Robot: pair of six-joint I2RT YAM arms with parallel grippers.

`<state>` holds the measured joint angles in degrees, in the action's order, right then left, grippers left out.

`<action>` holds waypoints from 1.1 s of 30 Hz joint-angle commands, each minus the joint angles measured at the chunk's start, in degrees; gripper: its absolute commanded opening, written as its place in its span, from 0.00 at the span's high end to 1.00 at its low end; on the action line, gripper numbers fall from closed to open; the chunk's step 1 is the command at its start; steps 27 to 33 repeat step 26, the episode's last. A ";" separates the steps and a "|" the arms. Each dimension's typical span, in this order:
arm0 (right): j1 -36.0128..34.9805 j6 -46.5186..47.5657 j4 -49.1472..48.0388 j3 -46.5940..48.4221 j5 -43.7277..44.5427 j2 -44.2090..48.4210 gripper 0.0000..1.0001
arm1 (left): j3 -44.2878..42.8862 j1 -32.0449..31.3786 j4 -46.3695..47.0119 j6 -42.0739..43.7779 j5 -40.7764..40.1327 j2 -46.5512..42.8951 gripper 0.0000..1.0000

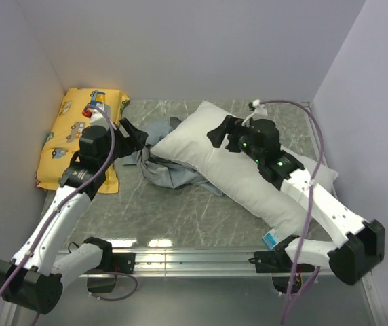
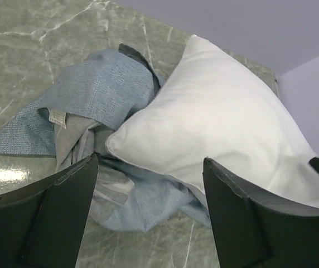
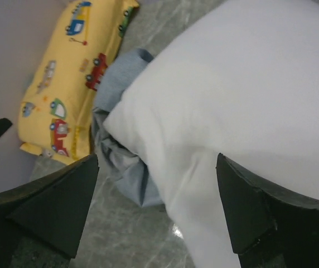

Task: Remove the pillowcase from the pillow

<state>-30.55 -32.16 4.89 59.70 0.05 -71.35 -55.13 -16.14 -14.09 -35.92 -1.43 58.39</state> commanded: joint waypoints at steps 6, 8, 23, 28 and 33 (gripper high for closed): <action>0.93 -0.01 6.53 -3.62 -0.59 17.45 0.04 | -0.94 -0.82 -7.09 6.91 2.58 -11.45 0.17; 1.10 0.17 8.29 -5.90 1.16 21.32 0.03 | -0.33 -0.82 -7.97 7.44 2.31 -13.90 0.16; 1.19 2.19 12.61 -13.12 6.54 29.69 0.00 | 3.27 -0.82 -6.84 9.20 1.96 -18.13 0.14; 1.28 2.37 12.69 -12.95 6.98 29.52 0.00 | 3.28 -0.82 -6.13 9.11 1.52 -18.84 0.14; 1.28 2.37 12.69 -12.95 6.98 29.52 0.00 | 3.28 -0.82 -6.13 9.11 1.52 -18.84 0.14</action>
